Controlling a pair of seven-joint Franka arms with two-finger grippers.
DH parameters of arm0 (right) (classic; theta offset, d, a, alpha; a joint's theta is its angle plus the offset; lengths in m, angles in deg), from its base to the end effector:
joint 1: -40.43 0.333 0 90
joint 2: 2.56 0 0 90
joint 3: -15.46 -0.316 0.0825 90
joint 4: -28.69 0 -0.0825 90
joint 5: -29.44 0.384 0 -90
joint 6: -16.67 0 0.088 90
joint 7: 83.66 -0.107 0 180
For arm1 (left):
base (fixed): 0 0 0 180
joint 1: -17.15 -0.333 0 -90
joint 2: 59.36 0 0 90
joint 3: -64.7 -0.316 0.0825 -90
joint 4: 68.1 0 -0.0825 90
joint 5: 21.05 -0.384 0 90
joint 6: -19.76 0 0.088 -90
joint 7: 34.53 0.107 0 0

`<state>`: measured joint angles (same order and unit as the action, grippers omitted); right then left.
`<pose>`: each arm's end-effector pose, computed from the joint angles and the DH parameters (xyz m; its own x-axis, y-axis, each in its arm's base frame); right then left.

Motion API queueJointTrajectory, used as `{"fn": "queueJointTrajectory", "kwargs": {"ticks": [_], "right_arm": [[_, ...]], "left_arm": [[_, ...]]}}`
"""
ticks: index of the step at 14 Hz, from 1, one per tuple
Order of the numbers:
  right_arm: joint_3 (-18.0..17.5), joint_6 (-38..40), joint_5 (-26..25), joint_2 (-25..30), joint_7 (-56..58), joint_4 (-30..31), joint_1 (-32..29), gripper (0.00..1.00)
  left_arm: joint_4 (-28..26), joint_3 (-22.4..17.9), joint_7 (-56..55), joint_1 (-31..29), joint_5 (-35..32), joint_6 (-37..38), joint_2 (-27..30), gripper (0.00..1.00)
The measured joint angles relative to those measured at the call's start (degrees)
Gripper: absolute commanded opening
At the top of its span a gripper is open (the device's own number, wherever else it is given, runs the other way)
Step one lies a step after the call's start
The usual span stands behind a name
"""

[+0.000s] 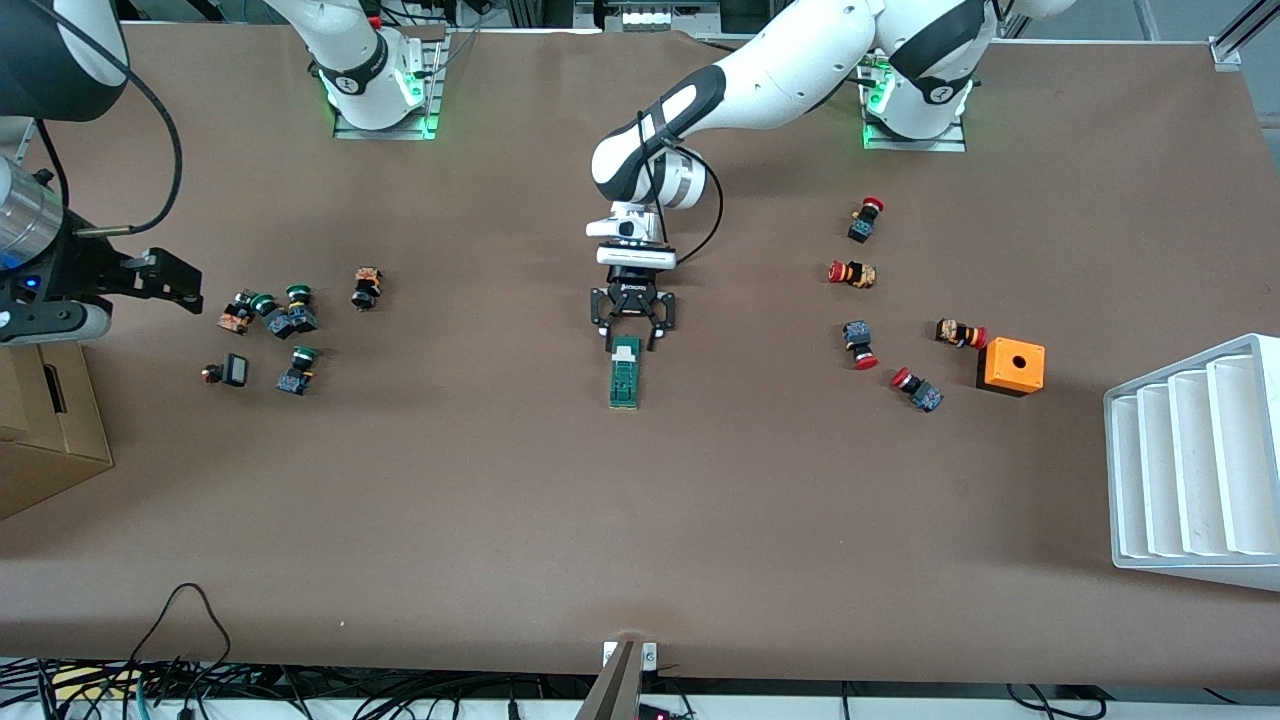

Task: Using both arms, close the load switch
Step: 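Hold the green switch with the left gripper while the right gripper approaches, then lower the right gripper onto the white lever of the switch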

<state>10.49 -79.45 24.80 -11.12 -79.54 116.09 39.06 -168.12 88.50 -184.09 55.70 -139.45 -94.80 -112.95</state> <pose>0.6068 0.0267 0.5692 0.9899 0.1417 -0.0018 0.1415 -0.9876 0.0677 0.3571 -0.5330 0.0721 0.4088 0.1043 0.9067 0.0050 -0.9937 0.1120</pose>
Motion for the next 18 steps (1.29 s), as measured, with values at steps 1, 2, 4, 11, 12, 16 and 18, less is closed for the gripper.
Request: {"fn": "queueJointTrajectory", "kwargs": {"ticks": [1,2,4,11,12,16,18], "right_arm": [[-0.1,0.5,0.0,0.0,1.4,0.0,0.1,0.99],[-0.2,1.0,0.0,-0.1,3.5,0.0,0.2,0.99],[-0.1,1.2,0.0,-0.5,8.4,0.0,0.1,0.99],[-0.2,-5.6,2.3,-6.5,1.7,-0.3,4.1,0.99],[-0.2,-7.4,2.8,-7.5,-2.0,-0.3,5.5,0.99],[-0.3,-15.1,5.8,-11.7,-20.2,-0.4,11.3,0.99],[-0.2,-19.6,6.7,-13.9,-29.9,-0.4,13.8,0.99]], "left_arm": [[0.0,0.0,0.0,0.0,0.0,0.0,0.0,0.75],[0.0,0.0,0.0,0.1,0.0,0.0,0.0,0.75],[0.1,-0.1,0.0,0.2,0.0,0.1,0.0,0.75],[0.1,-0.3,-0.1,0.4,0.0,0.2,-0.1,0.64],[0.1,-0.3,-0.1,0.4,0.0,0.2,-0.1,0.61],[0.1,-0.3,-0.2,0.5,0.0,0.3,-0.1,0.56],[0.1,-0.4,-0.3,0.6,0.0,0.3,-0.1,0.54]]}}
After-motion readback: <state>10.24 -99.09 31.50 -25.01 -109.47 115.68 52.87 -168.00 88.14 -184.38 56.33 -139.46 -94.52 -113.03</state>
